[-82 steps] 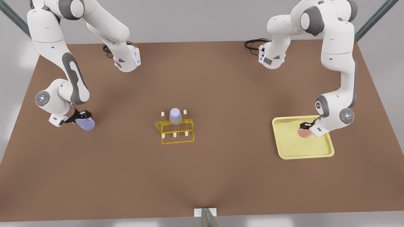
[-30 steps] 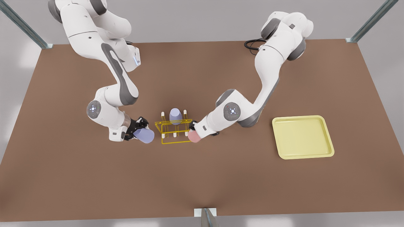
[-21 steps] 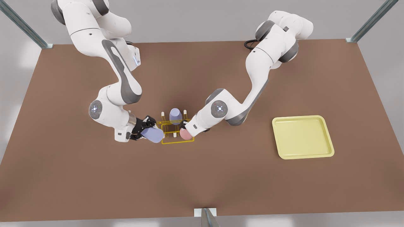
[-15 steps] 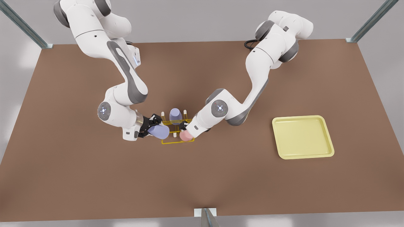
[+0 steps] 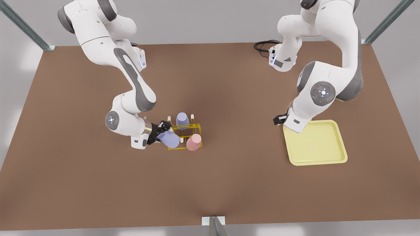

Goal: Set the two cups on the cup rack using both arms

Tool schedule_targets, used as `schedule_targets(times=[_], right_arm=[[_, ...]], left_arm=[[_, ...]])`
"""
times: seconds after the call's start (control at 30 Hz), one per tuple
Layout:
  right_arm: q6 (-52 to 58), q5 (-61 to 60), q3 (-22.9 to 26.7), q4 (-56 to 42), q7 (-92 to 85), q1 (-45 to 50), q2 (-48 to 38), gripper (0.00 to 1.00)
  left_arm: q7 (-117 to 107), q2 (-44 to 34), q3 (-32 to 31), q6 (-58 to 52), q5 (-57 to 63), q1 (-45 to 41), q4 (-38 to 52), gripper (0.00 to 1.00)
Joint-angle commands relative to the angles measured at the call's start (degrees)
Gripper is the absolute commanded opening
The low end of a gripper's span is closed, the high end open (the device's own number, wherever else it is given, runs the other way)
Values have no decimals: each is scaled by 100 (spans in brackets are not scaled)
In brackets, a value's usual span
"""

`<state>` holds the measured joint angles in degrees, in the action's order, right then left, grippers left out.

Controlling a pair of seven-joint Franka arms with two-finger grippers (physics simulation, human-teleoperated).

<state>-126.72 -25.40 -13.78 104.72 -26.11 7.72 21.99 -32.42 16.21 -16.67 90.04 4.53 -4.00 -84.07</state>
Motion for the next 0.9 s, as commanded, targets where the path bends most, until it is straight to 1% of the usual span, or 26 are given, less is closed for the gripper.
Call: schedule_targets(times=[0.0,0.13,0.17,0.2,0.23,0.27,0.33,0.37,0.4,0.5,0.53,0.63,0.73,0.87], right_arm=[[42,-9,-2,-65,89,-7,-11,100],[490,96,86,-426,167,-25,-72,100],[762,883,148,-688,675,-25,-125,100],[1237,2643,139,-1014,1827,-25,-125,100],[1615,3444,235,-1085,2312,-95,-195,100],[1948,3709,499,-1094,2637,-95,-318,100],[2380,3621,930,-1199,3182,-183,-670,100],[2784,3358,947,-1190,3173,-306,-951,100],[2959,3147,939,-1103,2815,-420,-1346,100],[3109,3068,956,-400,2278,-464,-2488,100],[3266,2962,991,-364,2190,-517,-2639,100],[3724,2953,1123,-830,2022,-526,-2656,100],[3971,2962,1132,-1190,2005,-526,-2595,100],[4015,2953,1176,-1243,1943,-526,-2577,100]], left_arm=[[1326,-13,-11,-725,-67,-4,66,100],[1335,-22,-20,-742,-67,13,154,100],[1335,5,-11,-725,-58,13,154,100],[1344,13,-11,-725,-58,22,154,100],[1344,14,-11,-725,-67,13,145,100],[1344,14,-11,-734,-75,22,154,100],[1344,5,-11,-725,-67,22,154,100],[1344,5,-11,-725,-67,22,154,100],[1344,5,-11,-733,-67,22,154,100],[1344,5,-11,-734,-58,22,154,100],[1344,5,-3,-734,-58,22,154,100],[1352,5,-3,-734,-67,22,154,100],[1352,14,-3,-734,-58,22,154,100],[1352,14,-3,-734,-58,22,145,100]])
